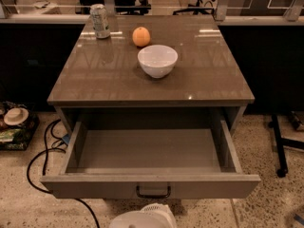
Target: Open top drawer
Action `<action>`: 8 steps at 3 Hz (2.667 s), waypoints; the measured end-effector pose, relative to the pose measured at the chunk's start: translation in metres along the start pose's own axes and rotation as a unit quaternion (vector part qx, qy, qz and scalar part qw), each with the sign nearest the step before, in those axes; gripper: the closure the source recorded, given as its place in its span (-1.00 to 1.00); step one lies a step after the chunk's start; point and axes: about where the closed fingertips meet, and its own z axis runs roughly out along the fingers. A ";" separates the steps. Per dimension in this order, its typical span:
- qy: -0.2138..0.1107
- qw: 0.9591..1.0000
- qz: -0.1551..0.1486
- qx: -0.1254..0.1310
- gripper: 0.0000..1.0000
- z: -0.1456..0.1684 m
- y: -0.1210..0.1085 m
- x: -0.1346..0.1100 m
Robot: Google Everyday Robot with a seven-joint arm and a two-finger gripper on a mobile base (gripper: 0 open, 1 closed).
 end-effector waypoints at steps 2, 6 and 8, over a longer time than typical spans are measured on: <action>-0.019 1.000 0.006 0.007 0.44 0.006 -0.003 0.004; -0.138 0.986 0.075 0.049 -1.00 0.092 -0.052 0.094; -0.118 0.987 0.074 0.074 -1.00 0.081 -0.080 0.111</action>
Offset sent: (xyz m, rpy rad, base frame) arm 0.0277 -0.0313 -0.0142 0.1887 -0.0311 0.0181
